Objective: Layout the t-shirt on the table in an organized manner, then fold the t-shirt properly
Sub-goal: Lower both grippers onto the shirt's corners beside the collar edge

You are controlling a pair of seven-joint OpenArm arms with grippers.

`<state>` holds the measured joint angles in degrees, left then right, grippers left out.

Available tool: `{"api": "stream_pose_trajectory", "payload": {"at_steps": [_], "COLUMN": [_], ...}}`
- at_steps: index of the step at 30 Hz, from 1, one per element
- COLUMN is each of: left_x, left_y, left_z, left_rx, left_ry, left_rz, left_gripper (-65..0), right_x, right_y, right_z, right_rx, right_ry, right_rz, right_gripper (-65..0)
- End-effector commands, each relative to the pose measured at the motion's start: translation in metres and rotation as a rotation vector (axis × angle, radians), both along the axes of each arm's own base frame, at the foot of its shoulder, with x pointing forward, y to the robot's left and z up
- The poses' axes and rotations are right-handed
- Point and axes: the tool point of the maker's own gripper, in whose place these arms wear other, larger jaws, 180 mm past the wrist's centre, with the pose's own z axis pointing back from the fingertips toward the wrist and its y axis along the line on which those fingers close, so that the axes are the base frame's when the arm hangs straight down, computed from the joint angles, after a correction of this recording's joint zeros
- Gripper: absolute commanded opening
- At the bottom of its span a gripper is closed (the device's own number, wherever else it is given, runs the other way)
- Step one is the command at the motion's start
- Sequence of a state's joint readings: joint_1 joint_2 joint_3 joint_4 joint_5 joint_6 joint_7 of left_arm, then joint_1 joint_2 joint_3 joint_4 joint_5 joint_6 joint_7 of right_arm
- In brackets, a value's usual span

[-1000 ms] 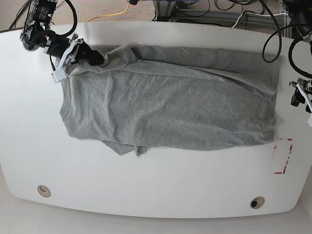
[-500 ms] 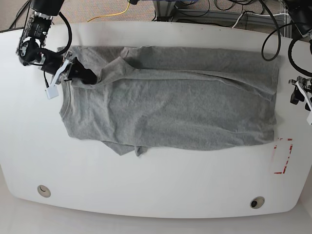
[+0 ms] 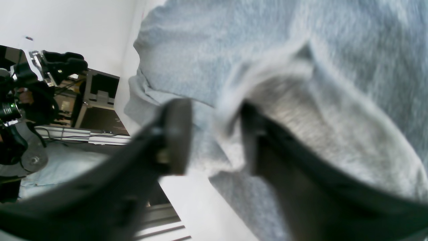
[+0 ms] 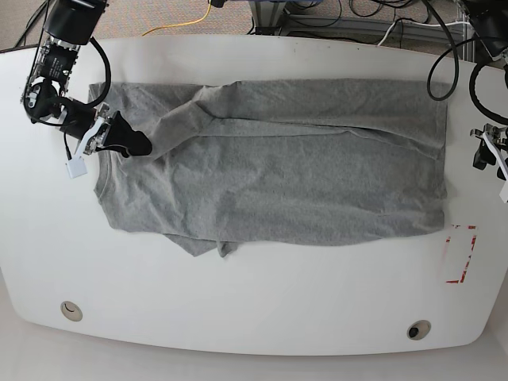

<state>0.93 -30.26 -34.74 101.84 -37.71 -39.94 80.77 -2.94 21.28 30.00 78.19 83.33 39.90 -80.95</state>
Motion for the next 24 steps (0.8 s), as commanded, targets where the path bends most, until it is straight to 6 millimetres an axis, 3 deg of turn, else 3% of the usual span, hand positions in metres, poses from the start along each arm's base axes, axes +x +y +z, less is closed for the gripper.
{"api": "stream_pose_trajectory", "payload": {"at_steps": [1, 4, 10, 13, 17, 24], "left_x": [0.008, 0.009, 0.011, 0.0, -0.009, -0.02], "left_y": [-0.002, -0.009, -0.02, -0.025, -0.04, -0.069], "left_z": [0.013, 0.008, 0.001, -0.012, -0.022, -0.024], "left_rx": [0.025, 0.024, 0.017, 0.0, -0.024, -0.061], "left_ry": [-0.031, -0.014, 0.004, 0.041, 0.043, -0.014], "left_rz": [-0.033, -0.059, -0.093, -0.094, -0.11, -0.166], "left_gripper": [-32.4, -32.4, -32.4, -32.4, -32.5, -32.5], "right_x": [0.008, 0.005, -0.024, -0.038, -0.054, -0.056], "right_y": [-0.007, -0.007, -0.029, -0.039, -0.062, -0.085], "right_z": [0.014, 0.012, -0.002, -0.008, -0.002, 0.026], "right_rx": [0.003, 0.003, -0.067, -0.102, -0.189, -0.449], "right_ry": [-0.049, -0.041, 0.041, 0.082, 0.093, 0.02], "right_rz": [-0.014, -0.015, -0.012, -0.008, -0.017, -0.003], "right_gripper": [-14.1, 0.0, 0.0, 0.0, 0.0, 0.0]}}
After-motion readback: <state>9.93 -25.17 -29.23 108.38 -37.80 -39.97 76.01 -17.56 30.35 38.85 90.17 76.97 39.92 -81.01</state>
